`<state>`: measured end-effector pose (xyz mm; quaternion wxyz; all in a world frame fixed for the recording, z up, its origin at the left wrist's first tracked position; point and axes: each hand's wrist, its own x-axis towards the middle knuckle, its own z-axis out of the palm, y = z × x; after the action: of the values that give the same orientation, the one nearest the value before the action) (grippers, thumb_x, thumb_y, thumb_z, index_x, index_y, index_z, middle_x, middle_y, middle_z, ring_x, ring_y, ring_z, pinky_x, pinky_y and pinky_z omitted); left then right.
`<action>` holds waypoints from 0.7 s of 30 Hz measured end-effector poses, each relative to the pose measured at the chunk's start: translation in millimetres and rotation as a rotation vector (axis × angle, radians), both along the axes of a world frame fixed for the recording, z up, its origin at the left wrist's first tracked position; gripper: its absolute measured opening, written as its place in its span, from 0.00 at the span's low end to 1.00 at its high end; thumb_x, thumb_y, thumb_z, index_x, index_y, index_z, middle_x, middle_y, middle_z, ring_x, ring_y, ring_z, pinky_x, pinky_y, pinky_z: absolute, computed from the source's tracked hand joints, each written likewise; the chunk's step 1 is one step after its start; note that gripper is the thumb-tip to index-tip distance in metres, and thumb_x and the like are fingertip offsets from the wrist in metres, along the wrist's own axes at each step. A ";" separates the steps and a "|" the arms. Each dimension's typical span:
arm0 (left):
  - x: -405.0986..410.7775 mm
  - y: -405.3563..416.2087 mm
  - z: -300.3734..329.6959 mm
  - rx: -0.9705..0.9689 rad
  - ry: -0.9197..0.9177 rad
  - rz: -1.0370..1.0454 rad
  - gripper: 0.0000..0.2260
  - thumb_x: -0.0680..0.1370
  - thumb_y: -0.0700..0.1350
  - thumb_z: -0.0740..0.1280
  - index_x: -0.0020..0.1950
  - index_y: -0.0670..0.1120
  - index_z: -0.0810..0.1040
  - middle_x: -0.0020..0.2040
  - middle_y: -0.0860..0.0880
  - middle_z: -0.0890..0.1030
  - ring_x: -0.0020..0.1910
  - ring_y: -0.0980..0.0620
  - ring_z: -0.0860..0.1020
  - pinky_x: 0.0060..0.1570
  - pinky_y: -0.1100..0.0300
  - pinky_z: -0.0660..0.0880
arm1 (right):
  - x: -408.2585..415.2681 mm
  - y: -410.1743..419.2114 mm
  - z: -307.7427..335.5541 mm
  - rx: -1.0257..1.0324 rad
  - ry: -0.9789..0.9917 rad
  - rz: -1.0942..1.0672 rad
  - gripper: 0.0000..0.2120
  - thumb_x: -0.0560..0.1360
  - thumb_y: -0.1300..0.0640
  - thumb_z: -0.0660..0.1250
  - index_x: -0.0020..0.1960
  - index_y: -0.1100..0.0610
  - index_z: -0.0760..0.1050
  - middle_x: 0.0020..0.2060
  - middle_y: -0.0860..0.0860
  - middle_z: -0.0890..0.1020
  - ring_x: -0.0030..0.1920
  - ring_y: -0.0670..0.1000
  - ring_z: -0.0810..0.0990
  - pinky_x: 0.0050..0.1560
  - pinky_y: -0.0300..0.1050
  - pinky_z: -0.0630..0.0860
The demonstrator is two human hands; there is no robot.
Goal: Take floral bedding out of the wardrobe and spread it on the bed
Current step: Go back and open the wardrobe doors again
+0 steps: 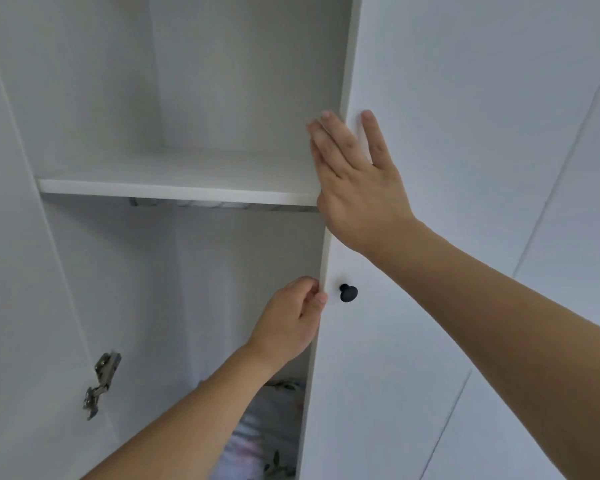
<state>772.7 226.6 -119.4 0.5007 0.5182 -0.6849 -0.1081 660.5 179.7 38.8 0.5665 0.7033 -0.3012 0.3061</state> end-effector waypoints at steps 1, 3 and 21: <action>-3.4 7.3 1.3 0.032 0.062 -0.037 0.12 0.80 0.44 0.64 0.37 0.55 0.70 0.30 0.57 0.72 0.30 0.60 0.69 0.34 0.67 0.66 | -6.2 7.2 -0.4 -0.001 -0.001 0.005 0.25 0.74 0.63 0.50 0.68 0.67 0.71 0.73 0.56 0.68 0.75 0.56 0.62 0.74 0.63 0.52; -11.4 22.7 1.6 0.109 0.184 -0.139 0.10 0.79 0.44 0.67 0.37 0.52 0.75 0.32 0.56 0.77 0.33 0.56 0.74 0.39 0.61 0.72 | -21.7 27.6 -2.6 -0.009 -0.015 0.004 0.25 0.75 0.62 0.51 0.69 0.66 0.69 0.73 0.55 0.68 0.76 0.56 0.61 0.74 0.63 0.52; -165.1 75.8 12.3 0.304 0.035 -0.668 0.49 0.61 0.67 0.76 0.76 0.58 0.58 0.73 0.60 0.65 0.69 0.63 0.65 0.65 0.61 0.67 | -182.6 189.5 -5.3 0.066 -0.129 -0.344 0.27 0.72 0.63 0.56 0.72 0.65 0.66 0.75 0.58 0.62 0.77 0.60 0.56 0.76 0.62 0.51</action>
<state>607.6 302.4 -107.1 0.3668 0.3324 -0.7838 -0.3749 477.9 369.2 33.4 0.5666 0.6384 -0.4627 0.2393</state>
